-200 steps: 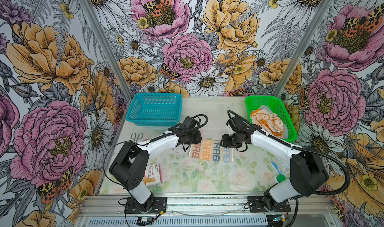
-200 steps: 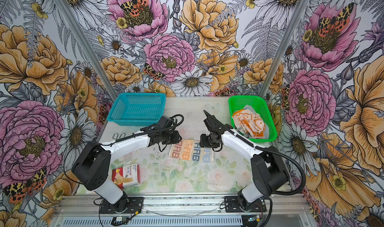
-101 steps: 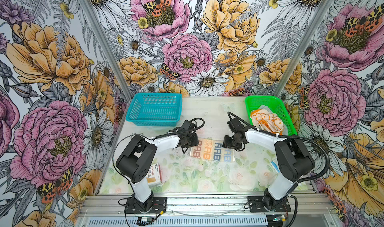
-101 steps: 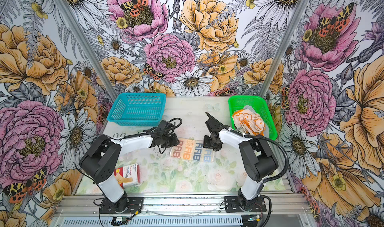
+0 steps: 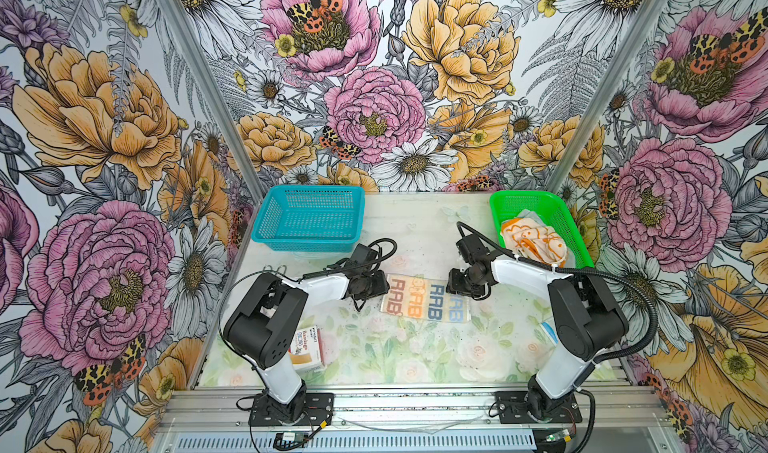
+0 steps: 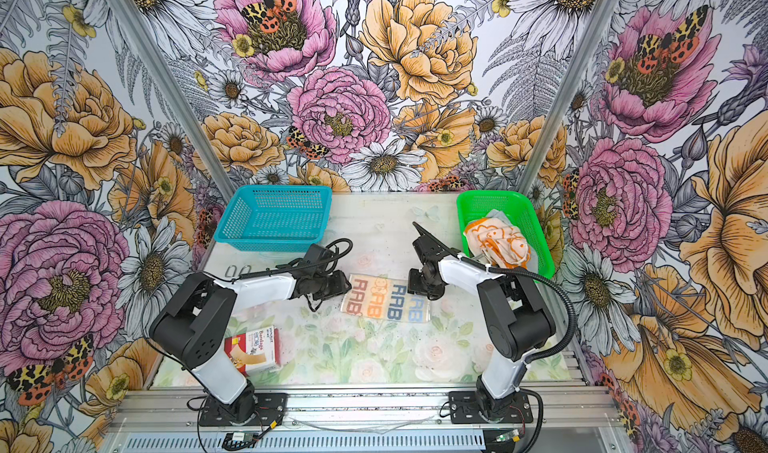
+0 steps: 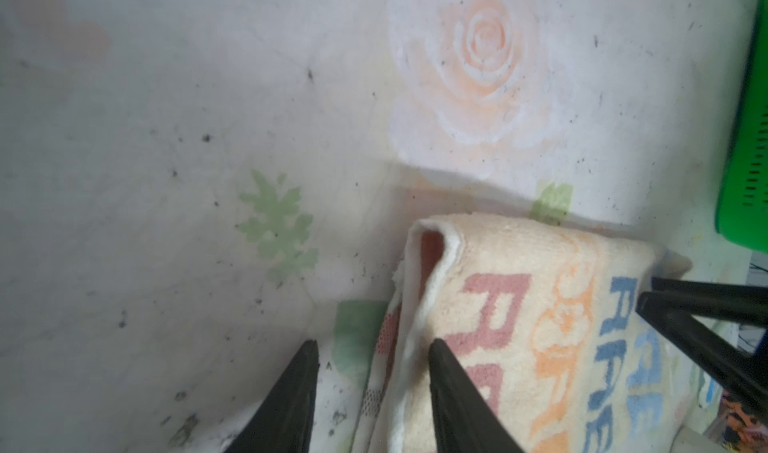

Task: Fold and stack the towels
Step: 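Grasp the towel's end with the left gripper while the right pinches the other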

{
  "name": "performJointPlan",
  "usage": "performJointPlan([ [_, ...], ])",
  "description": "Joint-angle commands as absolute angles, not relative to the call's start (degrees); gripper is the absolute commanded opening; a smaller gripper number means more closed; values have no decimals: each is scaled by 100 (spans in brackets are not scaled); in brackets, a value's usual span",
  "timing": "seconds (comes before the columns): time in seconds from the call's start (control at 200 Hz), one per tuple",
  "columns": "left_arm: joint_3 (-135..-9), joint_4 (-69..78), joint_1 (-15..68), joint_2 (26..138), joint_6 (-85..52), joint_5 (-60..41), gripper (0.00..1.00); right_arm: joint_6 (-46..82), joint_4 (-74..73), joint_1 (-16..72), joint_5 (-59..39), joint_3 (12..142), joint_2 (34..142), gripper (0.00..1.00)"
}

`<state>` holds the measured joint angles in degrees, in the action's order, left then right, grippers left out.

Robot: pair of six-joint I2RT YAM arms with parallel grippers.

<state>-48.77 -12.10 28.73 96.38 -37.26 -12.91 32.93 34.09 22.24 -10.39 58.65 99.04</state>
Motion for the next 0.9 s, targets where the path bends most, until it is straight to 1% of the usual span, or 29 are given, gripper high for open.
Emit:
performJointPlan([
  [0.0, -4450, -581, 2744, 9492, -3789, -2197, 59, 3155, 3365, 2153, -809, 5811, 10226, 52],
  [0.07, -4317, -530, 2728, 9382, -3757, -2328, 68, 3155, 3362, 2154, -808, 5795, 10213, 52],
  [0.14, -4268, -575, 2691, 9356, -3727, -2411, 70, 3152, 3363, 2153, -832, 5784, 10214, 52],
  [0.175, -4242, -514, 2659, 9415, -3751, -2530, 69, 3155, 3365, 2153, -836, 5791, 10213, 53],
  [0.245, -4230, -358, 2605, 9612, -3821, -2861, 64, 3159, 3357, 2153, -852, 5800, 10198, 52],
  [0.305, -4204, -201, 2626, 9735, -3905, -3055, 62, 3162, 3360, 2153, -870, 5793, 10162, 53],
  [0.415, -4161, -61, 2691, 9819, -3970, -2991, 61, 3164, 3366, 2153, -868, 5790, 10086, 53],
  [0.485, -4197, 99, 2687, 9912, -4062, -2970, 57, 3164, 3366, 2153, -874, 5792, 10092, 53],
  [0.655, -4634, 139, 2802, 10206, -4140, -2980, 40, 3190, 3365, 2171, -905, 5803, 10053, 52],
  [0.685, -4708, 113, 2824, 10233, -4140, -2965, 35, 3191, 3366, 2171, -913, 5803, 10039, 52],
  [0.841, -5048, -199, 2848, 10173, -3997, -2905, 0, 3143, 3366, 2173, -961, 5844, 9934, 52],
  [0.891, -5173, -364, 2837, 10099, -3886, -2901, 0, 3084, 3362, 2180, -1005, 5886, 9834, 52],
])
